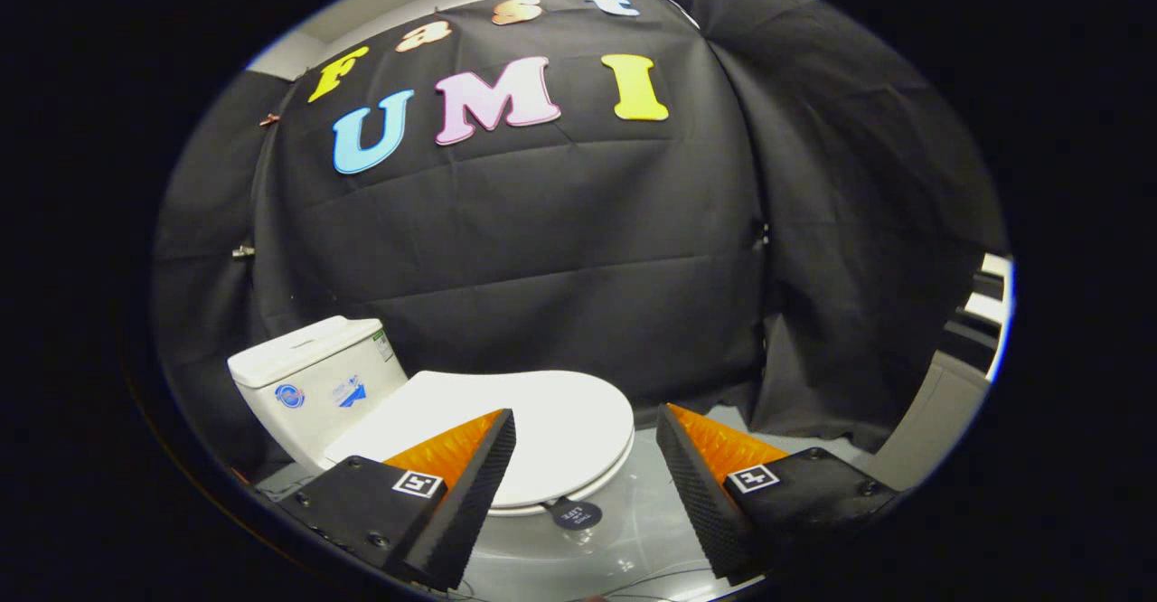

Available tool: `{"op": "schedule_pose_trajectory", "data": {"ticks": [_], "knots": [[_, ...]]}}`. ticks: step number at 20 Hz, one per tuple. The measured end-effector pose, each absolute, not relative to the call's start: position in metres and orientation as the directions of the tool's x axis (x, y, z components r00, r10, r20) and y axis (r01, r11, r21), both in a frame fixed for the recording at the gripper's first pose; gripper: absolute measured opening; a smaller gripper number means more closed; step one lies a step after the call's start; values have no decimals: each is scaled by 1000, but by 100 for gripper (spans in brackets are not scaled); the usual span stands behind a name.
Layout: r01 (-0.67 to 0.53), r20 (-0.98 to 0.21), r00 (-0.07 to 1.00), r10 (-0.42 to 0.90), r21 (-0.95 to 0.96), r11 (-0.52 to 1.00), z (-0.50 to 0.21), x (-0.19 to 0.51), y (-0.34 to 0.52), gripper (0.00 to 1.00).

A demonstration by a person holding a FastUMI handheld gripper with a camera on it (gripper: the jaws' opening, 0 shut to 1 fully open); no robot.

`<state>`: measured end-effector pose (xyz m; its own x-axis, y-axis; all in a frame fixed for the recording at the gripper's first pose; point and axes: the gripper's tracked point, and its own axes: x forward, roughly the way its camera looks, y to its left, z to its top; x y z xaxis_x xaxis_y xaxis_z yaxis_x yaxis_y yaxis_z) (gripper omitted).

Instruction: Open the toilet lid.

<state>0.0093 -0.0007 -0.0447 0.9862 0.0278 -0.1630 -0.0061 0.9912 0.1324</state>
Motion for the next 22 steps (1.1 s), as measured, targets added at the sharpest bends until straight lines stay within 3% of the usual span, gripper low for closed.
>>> {"op": "schedule_pose_trajectory", "data": {"ticks": [6,12,17,22], "knots": [[22,-230,973,16,162,986,-54,37,-9,98],[89,-369,929,14,260,962,-118,34,-12,99],[131,-457,887,73,399,908,-163,20,-2,99],[200,-472,864,177,643,739,-185,15,4,95]]}}
